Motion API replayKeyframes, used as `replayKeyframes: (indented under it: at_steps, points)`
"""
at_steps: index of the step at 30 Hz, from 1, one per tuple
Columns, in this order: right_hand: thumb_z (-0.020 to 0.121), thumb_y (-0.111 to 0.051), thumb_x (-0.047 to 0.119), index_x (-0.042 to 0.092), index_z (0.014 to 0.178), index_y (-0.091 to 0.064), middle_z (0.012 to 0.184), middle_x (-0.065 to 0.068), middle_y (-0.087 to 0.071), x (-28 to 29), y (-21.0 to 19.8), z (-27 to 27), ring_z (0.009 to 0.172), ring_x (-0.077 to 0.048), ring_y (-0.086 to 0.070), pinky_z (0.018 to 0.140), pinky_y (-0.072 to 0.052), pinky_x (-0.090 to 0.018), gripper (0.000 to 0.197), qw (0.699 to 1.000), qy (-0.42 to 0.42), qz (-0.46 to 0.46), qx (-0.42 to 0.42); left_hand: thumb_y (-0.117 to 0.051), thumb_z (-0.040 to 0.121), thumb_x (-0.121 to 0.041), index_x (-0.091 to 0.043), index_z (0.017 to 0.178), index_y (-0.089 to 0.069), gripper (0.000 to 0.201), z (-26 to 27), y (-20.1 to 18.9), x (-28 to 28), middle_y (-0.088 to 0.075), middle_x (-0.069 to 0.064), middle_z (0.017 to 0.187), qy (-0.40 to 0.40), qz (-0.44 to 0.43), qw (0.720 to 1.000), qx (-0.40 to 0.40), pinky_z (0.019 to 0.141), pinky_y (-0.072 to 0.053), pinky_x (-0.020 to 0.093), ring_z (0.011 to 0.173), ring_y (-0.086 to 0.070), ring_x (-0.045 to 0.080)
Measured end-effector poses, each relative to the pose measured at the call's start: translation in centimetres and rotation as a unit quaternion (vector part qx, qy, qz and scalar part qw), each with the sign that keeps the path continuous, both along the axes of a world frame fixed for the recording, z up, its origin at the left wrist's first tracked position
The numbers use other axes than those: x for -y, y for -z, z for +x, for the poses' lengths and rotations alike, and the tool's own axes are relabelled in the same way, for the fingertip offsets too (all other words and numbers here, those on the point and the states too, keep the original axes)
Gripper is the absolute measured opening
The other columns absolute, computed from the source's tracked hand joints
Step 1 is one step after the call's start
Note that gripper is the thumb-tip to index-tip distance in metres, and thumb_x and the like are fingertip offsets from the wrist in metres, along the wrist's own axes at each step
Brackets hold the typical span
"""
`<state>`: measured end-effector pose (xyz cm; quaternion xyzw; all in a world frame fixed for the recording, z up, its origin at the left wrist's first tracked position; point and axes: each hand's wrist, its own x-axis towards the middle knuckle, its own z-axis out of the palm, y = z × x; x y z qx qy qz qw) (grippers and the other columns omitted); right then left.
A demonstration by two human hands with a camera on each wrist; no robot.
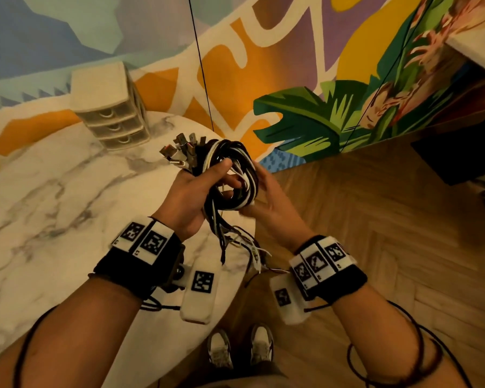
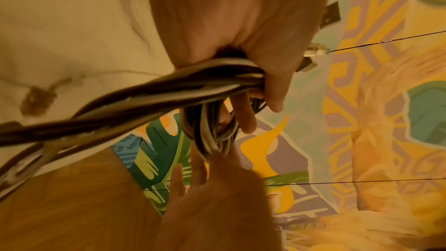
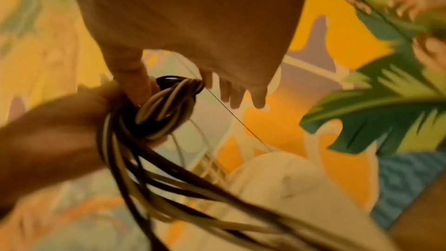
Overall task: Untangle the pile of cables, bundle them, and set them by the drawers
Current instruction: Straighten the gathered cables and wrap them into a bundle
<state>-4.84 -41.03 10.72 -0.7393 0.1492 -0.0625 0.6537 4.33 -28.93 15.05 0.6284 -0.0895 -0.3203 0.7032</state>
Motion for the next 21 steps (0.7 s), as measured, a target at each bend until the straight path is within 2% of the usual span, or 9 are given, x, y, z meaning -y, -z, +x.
replayKeyframes:
  at_steps: [3, 5, 7, 10, 12, 15, 18, 19, 21]
  points:
    - [0.087, -0.042, 0.051, 0.025, 0.14, -0.041, 0.136, 0.004, -0.052, 0.7, -0.7, 1.5, 0.123, -0.017, -0.051, 0.108, -0.037, -0.047, 0.059, 0.966, 0.08, 0.244, 0.019, -0.058, 0.086, -0.028, -0.013, 0.078, -0.07, 0.02, 0.0, -0.6, -0.2, -0.065, 0.01, 0.07, 0.056, 0.008, 0.998, -0.009, 0.082, -0.053, 0.038, 0.095, -0.067, 0.028]
    - [0.093, -0.03, 0.058, 0.017, 0.128, -0.056, 0.127, -0.009, -0.061, 1.3, -0.8, 2.1, 0.122, -0.03, -0.054, 0.109, -0.034, -0.053, 0.06, 0.931, 0.048, 0.36, -0.024, -0.059, 0.081, -0.033, -0.005, 0.069, -0.066, 0.031, 0.0, -0.8, -0.5, -0.064, 0.016, 0.076, 0.086, 0.012, 0.996, -0.015, 0.087, -0.051, 0.04, 0.1, -0.066, 0.029]
    - [0.095, -0.026, 0.06, 0.015, 0.116, -0.064, 0.113, -0.013, -0.067, 1.0, -0.3, 2.0, 0.111, -0.033, -0.06, 0.106, -0.037, -0.054, 0.063, 0.907, 0.0, 0.415, -0.076, -0.059, 0.08, -0.033, -0.002, 0.067, -0.064, 0.035, 0.0, -1.0, -0.6, -0.063, 0.02, 0.081, 0.096, 0.009, 0.995, -0.019, 0.086, -0.052, 0.041, 0.094, -0.064, 0.031]
    - [0.096, -0.026, 0.055, 0.014, 0.107, -0.064, 0.096, -0.01, -0.07, 0.1, 0.8, 1.8, 0.085, -0.029, -0.064, 0.083, -0.049, -0.047, 0.058, 0.911, -0.044, 0.399, -0.096, -0.061, 0.077, -0.032, -0.004, 0.071, -0.068, 0.03, 0.2, -1.3, -0.9, -0.066, 0.016, 0.075, 0.099, 0.012, 0.995, -0.029, 0.076, -0.055, 0.035, 0.101, -0.059, 0.038]
    - [0.098, -0.025, 0.047, 0.014, 0.103, -0.063, 0.089, -0.006, -0.07, -0.1, 1.1, 1.9, 0.077, -0.025, -0.062, 0.072, -0.047, -0.04, 0.052, 0.926, -0.033, 0.364, -0.089, -0.061, 0.078, -0.03, -0.001, 0.079, -0.067, 0.03, 0.4, -1.4, -1.3, -0.068, 0.014, 0.074, 0.106, 0.024, 0.994, -0.024, 0.074, -0.055, 0.032, 0.099, -0.06, 0.038]
    - [0.101, -0.031, 0.027, 0.011, 0.096, -0.062, 0.082, -0.004, -0.069, 0.1, 1.2, 2.2, 0.072, -0.018, -0.065, 0.072, -0.05, -0.033, 0.035, 0.944, 0.023, 0.324, -0.062, -0.06, 0.081, -0.027, -0.002, 0.095, -0.068, 0.03, 0.4, -1.6, -1.7, -0.07, 0.016, 0.082, 0.115, 0.033, 0.993, -0.02, 0.077, -0.056, 0.034, 0.092, -0.064, 0.03]
    - [0.095, -0.043, 0.018, -0.005, 0.11, -0.059, 0.091, -0.014, -0.063, 0.1, 2.0, 2.5, 0.078, -0.018, -0.064, 0.074, -0.052, -0.032, 0.031, 0.967, 0.065, 0.239, -0.054, -0.059, 0.086, -0.022, -0.002, 0.107, -0.065, 0.03, 0.3, -2.0, -1.6, -0.07, 0.02, 0.094, 0.12, 0.046, 0.992, 0.005, 0.081, -0.057, 0.036, 0.093, -0.067, 0.025]
    - [0.096, -0.042, 0.016, -0.008, 0.118, -0.055, 0.093, -0.016, -0.063, 0.0, 2.3, 2.4, 0.082, -0.021, -0.065, 0.078, -0.053, -0.035, 0.035, 0.972, 0.08, 0.215, -0.052, -0.059, 0.087, -0.02, 0.0, 0.108, -0.064, 0.029, 0.3, -2.0, -1.6, -0.07, 0.02, 0.097, 0.119, 0.054, 0.991, 0.016, 0.083, -0.056, 0.037, 0.095, -0.067, 0.025]
    - [0.095, -0.042, 0.022, -0.005, 0.12, -0.056, 0.106, -0.029, -0.061, -0.4, 2.8, 2.2, 0.1, -0.043, -0.06, 0.092, -0.048, -0.052, 0.039, 0.969, 0.084, 0.226, -0.046, -0.058, 0.09, -0.017, 0.002, 0.108, -0.064, 0.027, 0.3, -2.0, -1.6, -0.069, 0.02, 0.102, 0.122, 0.072, 0.99, 0.029, 0.088, -0.054, 0.04, 0.101, -0.066, 0.025]
